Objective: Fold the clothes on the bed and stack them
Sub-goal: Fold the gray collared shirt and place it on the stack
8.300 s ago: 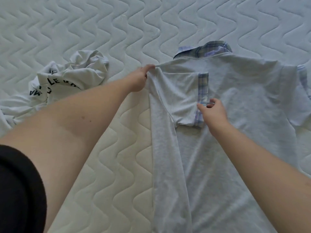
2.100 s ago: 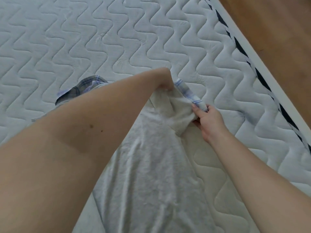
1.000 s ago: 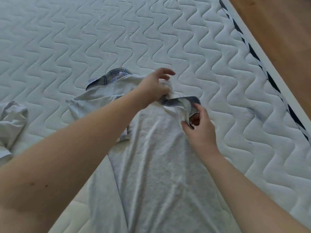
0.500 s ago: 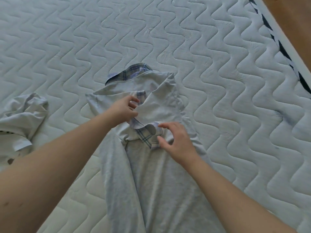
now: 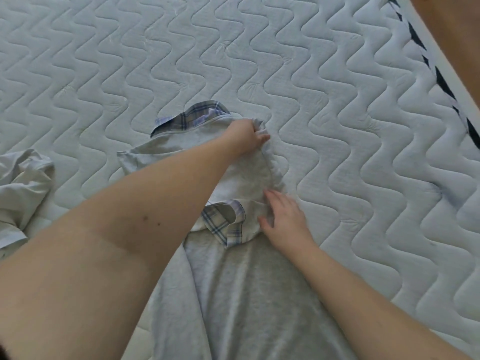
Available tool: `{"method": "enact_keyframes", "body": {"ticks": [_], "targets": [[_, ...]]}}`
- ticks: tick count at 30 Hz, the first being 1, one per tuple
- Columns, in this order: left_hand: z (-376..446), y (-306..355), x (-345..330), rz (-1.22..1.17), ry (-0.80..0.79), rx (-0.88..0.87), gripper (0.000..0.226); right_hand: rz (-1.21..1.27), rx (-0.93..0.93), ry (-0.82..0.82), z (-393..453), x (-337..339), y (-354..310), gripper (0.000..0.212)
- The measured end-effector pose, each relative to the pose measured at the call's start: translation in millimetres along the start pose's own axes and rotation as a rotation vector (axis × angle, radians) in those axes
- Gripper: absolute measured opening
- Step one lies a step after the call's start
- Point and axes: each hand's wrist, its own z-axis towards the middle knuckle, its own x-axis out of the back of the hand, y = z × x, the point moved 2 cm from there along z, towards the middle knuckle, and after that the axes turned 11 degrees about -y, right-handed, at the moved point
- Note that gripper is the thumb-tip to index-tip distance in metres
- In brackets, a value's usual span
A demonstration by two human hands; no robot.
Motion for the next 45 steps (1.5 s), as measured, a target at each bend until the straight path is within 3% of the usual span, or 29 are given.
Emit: {"method": "enact_keyframes", "body": {"ticks": [8,13,17,20,23,27,29,31,33,36,38,41,45], "targets": [[20,-12,-2,-0.127,-0.029,0.106,0.032,-0.105,0.081,-0.077,-2,-27,14,0.081],[24,-15,0,-0.227,-0.037,0.148,0.047,-0.072,0.053,-0.024,-2,-28,8,0.084],[23,-7,12,0.178,-0.191,0.274,0.075,-0.022,0.040,0.059,-6,-21,1,0.082],[23,1,17,0.184,-0.191,0.227,0.066,-0.047,0.049,0.014,-8,-20,0,0.090],[22,0,16,-0.098,-0.016,0.072,0.032,-0.101,0.063,-0.014,-14,-20,4,0.093],[5,-1,6,-0.214,0.280,-0.001,0.027,-0.129,0.017,0.067,-32,-17,18,0.085],[-23,4,-10,-0.266,0.432,-0.125,0.021,-0.172,-0.038,0.132,-49,-20,29,0.082],[-60,12,-39,-0.354,0.490,-0.210,0.015,-0.186,-0.129,0.153,-69,-26,40,0.080],[-91,18,-82,-0.390,0.409,-0.143,0.033,-0.183,-0.223,0.157,-89,-35,50,0.079],[-127,21,-154,-0.649,-0.013,0.121,0.056,-0.221,-0.296,0.197,-121,-46,62,0.084],[-148,24,-193,-0.788,-0.230,0.273,0.058,-0.266,-0.325,0.210,-143,-52,67,0.089],[-165,30,-225,-0.972,-0.229,0.332,0.037,-0.311,-0.335,0.233,-178,-66,76,0.089],[-172,52,-239,-1.125,-0.285,0.250,0.017,-0.313,-0.390,0.246,-220,-82,92,0.082]]}}
